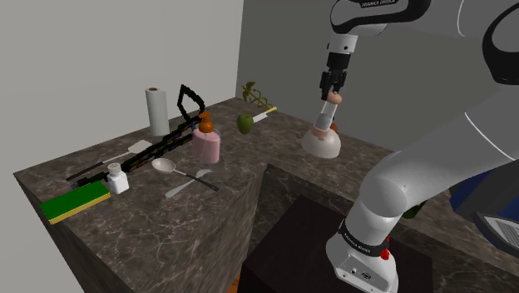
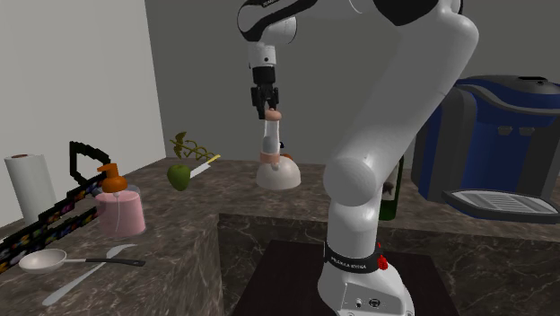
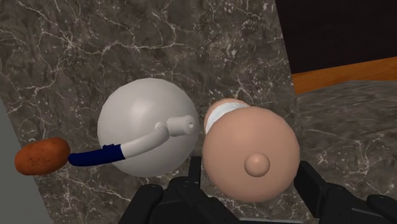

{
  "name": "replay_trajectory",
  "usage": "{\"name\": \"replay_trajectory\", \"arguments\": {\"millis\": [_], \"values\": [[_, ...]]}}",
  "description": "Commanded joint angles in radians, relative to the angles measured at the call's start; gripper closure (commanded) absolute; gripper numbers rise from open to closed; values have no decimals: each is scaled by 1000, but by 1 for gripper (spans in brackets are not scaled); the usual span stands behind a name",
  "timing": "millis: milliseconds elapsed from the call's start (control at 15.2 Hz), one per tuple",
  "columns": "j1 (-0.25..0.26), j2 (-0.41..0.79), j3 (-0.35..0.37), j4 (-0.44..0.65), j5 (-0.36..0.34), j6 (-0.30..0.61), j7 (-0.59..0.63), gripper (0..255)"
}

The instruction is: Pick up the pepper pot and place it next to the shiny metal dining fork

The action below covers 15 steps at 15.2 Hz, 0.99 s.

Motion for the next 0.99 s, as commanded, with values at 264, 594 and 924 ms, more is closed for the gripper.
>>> {"name": "replay_trajectory", "arguments": {"millis": [264,594,924], "values": [[6,12,9,90,9,-78,-6,255],[10,28,14,169,17,-143,-13,255],[14,49,17,255,25,-208,-22,255]]}}
